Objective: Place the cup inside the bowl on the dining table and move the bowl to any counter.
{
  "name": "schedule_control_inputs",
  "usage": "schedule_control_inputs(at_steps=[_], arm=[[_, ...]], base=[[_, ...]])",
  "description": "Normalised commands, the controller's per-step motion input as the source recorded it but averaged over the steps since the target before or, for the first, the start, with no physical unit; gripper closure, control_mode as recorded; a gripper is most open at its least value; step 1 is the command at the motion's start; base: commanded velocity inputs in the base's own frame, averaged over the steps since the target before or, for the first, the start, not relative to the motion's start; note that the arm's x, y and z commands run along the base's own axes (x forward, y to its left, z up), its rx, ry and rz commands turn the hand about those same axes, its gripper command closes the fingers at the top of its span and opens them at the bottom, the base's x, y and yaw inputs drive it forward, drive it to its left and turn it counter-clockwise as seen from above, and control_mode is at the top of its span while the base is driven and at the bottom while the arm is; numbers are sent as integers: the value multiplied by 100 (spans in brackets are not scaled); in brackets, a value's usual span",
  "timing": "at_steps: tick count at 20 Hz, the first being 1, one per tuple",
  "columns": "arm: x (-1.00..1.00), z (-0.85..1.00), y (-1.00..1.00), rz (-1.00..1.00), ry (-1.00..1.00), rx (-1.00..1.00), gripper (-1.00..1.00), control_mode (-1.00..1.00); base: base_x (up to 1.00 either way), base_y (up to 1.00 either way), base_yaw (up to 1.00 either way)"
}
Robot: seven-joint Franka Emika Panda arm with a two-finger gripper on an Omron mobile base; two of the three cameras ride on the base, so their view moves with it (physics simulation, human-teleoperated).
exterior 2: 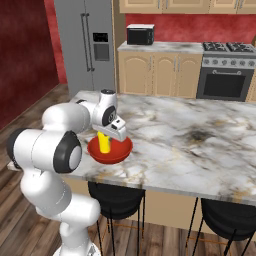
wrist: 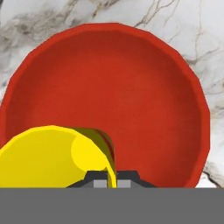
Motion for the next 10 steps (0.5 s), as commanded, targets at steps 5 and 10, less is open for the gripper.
schedule_control_inputs(at_steps=[5, 10], arm=[[0, -17, 0, 1, 0, -1, 100, -100], [0, -19, 0, 2, 0, -2, 100, -100]], base=[[0, 0, 0], [0, 0, 0]])
